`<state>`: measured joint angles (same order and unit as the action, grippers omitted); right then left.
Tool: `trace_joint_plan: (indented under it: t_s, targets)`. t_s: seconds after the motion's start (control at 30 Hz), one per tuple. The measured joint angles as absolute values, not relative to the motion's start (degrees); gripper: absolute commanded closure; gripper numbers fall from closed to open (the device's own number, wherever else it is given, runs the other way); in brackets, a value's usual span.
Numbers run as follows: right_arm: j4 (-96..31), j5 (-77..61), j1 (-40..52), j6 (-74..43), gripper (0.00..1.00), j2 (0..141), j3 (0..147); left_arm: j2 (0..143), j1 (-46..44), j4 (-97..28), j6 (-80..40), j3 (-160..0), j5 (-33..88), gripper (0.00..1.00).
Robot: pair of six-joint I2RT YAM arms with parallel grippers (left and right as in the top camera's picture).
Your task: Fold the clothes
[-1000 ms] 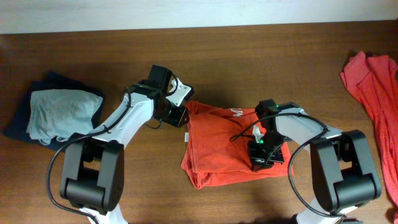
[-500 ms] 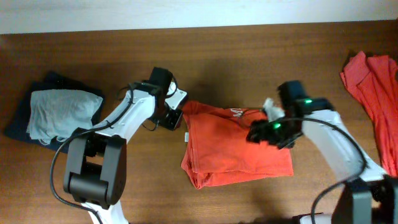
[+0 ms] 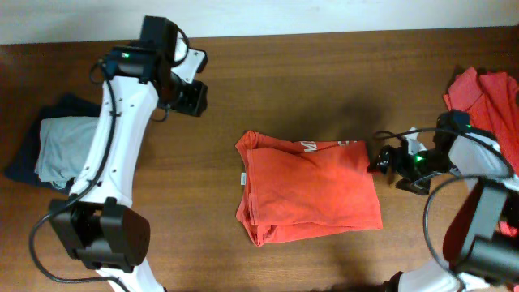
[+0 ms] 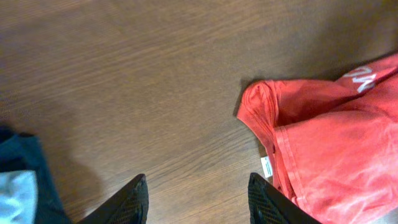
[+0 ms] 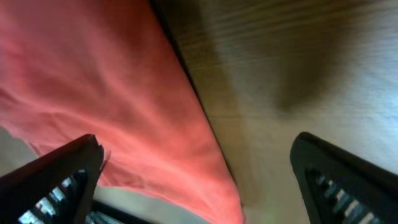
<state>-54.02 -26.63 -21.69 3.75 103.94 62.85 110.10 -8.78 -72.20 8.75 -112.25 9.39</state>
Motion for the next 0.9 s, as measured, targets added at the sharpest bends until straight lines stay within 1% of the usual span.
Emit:
trace_joint_plan:
  t_s: [0.03,0.17,0.2,0.23,0.3,0.37,0.43,0.5,0.63,0.73,0.9]
  targets:
    - [-53.74,-27.22,-21.58,4.38,0.14,105.27,62.85,110.02,-8.51,-72.73,8.75,-112.84,9.37,0.48]
    - [-54.04,-31.57,-20.91,7.03,0.16,108.20,63.31,109.97,-7.73,-74.81,8.75,-113.49,9.34,0.48]
    - [-54.00,-32.42,-20.53,7.66,0.18,108.44,63.33,109.97,-7.62,-75.11,8.75,-113.49,9.34,0.48]
    - [-53.89,-33.23,-19.88,8.32,0.25,108.66,63.33,109.97,-7.49,-75.46,8.75,-113.49,9.34,0.48]
    - [-53.43,-34.06,-18.17,9.37,0.31,109.12,63.33,109.97,-7.31,-75.68,8.75,-113.49,9.34,0.48]
    - [-53.10,-34.57,-15.97,10.04,0.55,109.62,63.33,109.97,-7.31,-75.68,8.75,-113.49,9.32,0.48]
    - [-52.31,-34.44,-13.76,10.28,0.81,110.21,63.31,109.97,-7.31,-75.68,8.75,-113.49,9.34,0.48]
    - [-51.81,-33.93,-12.21,10.48,0.96,110.69,63.31,109.97,-7.31,-75.75,8.75,-113.49,9.34,0.48]
    - [-52.42,-30.59,-11.97,8.01,0.96,110.85,63.79,109.97,-7.31,-76.40,8.75,-113.49,9.21,0.48]
    - [-56.14,-25.69,-13.50,4.78,0.96,110.78,66.92,109.97,-7.31,-76.73,8.75,-113.49,8.95,0.48]
    - [-66.08,-12.14,-15.66,-0.69,0.96,109.43,79.96,109.97,-7.31,-76.77,8.75,-113.49,8.91,0.48]
